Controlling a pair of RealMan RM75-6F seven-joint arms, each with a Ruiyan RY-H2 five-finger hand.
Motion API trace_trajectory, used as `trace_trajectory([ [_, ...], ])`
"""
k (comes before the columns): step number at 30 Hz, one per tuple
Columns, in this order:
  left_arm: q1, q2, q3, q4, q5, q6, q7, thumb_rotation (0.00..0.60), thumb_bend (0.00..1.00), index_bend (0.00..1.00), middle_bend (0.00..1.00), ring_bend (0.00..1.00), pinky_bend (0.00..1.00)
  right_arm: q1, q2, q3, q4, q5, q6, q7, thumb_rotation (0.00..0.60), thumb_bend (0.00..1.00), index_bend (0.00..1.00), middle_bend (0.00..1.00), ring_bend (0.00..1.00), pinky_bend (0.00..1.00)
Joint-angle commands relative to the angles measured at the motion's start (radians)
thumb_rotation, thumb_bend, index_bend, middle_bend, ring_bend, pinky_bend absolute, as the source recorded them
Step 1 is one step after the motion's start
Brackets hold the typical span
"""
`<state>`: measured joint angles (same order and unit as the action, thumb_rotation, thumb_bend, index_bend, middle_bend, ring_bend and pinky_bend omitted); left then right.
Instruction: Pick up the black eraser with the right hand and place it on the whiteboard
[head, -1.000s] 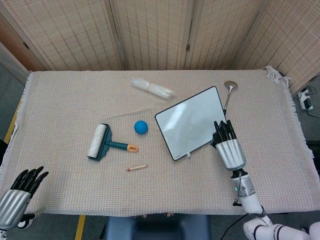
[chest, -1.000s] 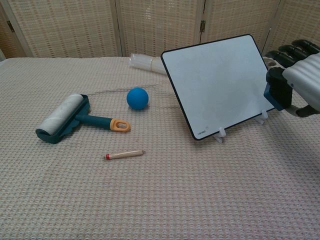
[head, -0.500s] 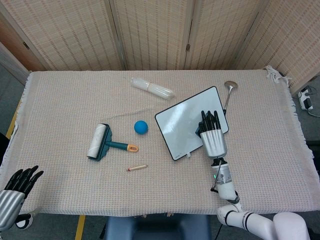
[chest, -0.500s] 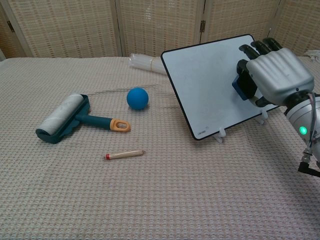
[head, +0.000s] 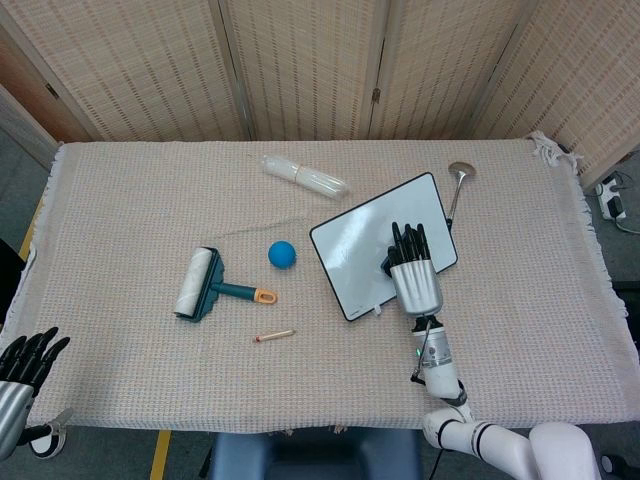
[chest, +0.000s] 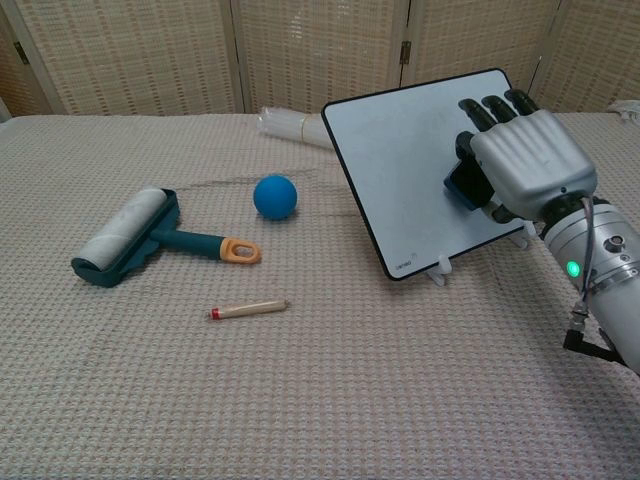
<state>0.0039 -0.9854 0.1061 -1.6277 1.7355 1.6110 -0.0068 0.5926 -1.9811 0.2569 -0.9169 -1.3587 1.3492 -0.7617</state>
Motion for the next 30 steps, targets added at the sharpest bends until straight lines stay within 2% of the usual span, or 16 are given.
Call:
trace_trajectory([
  [1, 0.004, -0.002, -0.002, -0.003, 0.000, 0.004, 0.007, 0.600, 0.19, 0.00, 0.00, 0.00, 0.00, -0.003, 0.005, -0.003, -0.010, 0.007, -0.006, -0.008, 0.600, 0.31, 0.23, 0.01, 0.00, 0.00],
  [6, 0.008, -0.002, -0.002, -0.006, -0.001, 0.006, 0.015, 0.600, 0.19, 0.00, 0.00, 0.00, 0.00, -0.006, 0.013, -0.011, -0.017, 0.008, -0.010, -0.009, 0.600, 0.31, 0.14, 0.00, 0.00, 0.00],
  [10, 0.013, 0.002, -0.003, -0.007, 0.001, 0.013, 0.008, 0.600, 0.19, 0.00, 0.00, 0.00, 0.00, -0.011, 0.030, -0.014, -0.041, 0.009, -0.008, -0.002, 0.600, 0.31, 0.11, 0.00, 0.00, 0.00],
  [12, 0.016, 0.003, -0.004, -0.004, 0.001, 0.019, 0.003, 0.600, 0.19, 0.00, 0.00, 0.00, 0.00, -0.026, 0.059, -0.026, -0.088, -0.003, 0.008, 0.004, 0.600, 0.31, 0.11, 0.00, 0.00, 0.00],
  [15, 0.016, 0.003, -0.004, -0.001, 0.001, 0.017, 0.001, 0.600, 0.19, 0.00, 0.00, 0.00, 0.00, -0.068, 0.137, -0.062, -0.214, -0.031, 0.046, -0.002, 0.600, 0.31, 0.10, 0.00, 0.00, 0.00],
  [18, 0.016, 0.000, -0.005, -0.004, 0.002, 0.013, 0.015, 0.600, 0.19, 0.00, 0.00, 0.00, 0.00, -0.131, 0.262, -0.112, -0.418, -0.057, 0.088, -0.011, 0.600, 0.31, 0.07, 0.00, 0.00, 0.00],
  [22, 0.019, -0.006, -0.006, -0.016, 0.001, 0.010, 0.044, 0.600, 0.19, 0.00, 0.00, 0.00, 0.00, -0.231, 0.477, -0.177, -0.759, -0.039, 0.133, -0.058, 0.600, 0.31, 0.03, 0.00, 0.00, 0.00],
  [25, 0.022, -0.006, -0.002, -0.030, 0.004, 0.006, 0.058, 0.600, 0.19, 0.00, 0.00, 0.00, 0.00, -0.316, 0.653, -0.248, -1.003, 0.006, 0.162, -0.085, 0.600, 0.31, 0.00, 0.00, 0.00, 0.00],
  [26, 0.022, -0.005, 0.000, -0.036, 0.004, 0.004, 0.061, 0.600, 0.19, 0.00, 0.00, 0.00, 0.00, -0.347, 0.726, -0.289, -1.084, 0.016, 0.166, -0.082, 0.600, 0.31, 0.00, 0.00, 0.01, 0.00],
  [28, 0.025, -0.006, -0.001, -0.042, 0.006, 0.005, 0.075, 0.600, 0.19, 0.00, 0.00, 0.00, 0.00, -0.394, 0.828, -0.367, -1.157, -0.010, 0.167, -0.033, 0.600, 0.31, 0.00, 0.00, 0.03, 0.00],
  [30, 0.028, -0.011, 0.000, -0.048, 0.013, 0.010, 0.091, 0.600, 0.19, 0.00, 0.00, 0.00, 0.00, -0.451, 0.904, -0.462, -1.133, -0.101, 0.183, 0.061, 0.600, 0.31, 0.00, 0.00, 0.00, 0.00],
])
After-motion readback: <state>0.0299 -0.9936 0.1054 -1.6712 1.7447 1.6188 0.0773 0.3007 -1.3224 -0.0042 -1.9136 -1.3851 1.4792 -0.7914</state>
